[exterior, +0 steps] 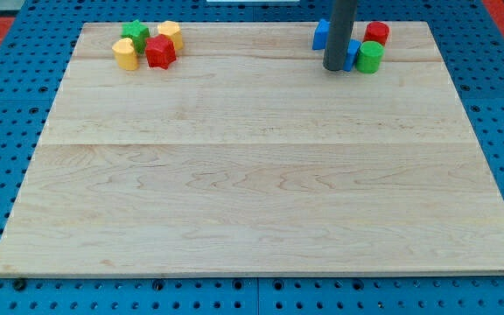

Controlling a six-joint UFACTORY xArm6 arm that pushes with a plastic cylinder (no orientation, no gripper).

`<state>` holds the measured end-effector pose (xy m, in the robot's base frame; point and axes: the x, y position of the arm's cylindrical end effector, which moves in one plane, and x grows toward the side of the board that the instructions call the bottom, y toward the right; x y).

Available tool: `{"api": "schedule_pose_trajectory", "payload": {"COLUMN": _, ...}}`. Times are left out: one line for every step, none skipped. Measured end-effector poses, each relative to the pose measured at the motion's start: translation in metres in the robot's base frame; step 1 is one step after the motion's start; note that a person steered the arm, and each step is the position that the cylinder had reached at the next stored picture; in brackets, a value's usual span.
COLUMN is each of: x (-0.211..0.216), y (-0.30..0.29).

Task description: Push the group of blocks towards center

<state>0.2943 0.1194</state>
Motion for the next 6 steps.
{"api": "schedule_pose_trajectory", "payload": {"x": 0.000, "y": 0.000}}
{"api": "schedule_pose_trajectory", "payload": {"x": 0.028, "y": -0.003}}
{"api": "schedule_pose_trajectory", "payload": {"x": 0.081, "y": 0.071}}
{"api": "schedule_pose_trajectory", "payload": {"x": 0.049, "y": 0.178}}
{"api": "schedule_pose_trajectory", "payload": {"x": -0.036, "y": 0.204}}
{"api": "schedule_pose_trajectory", "payload": {"x": -0.103, "y": 0.170}}
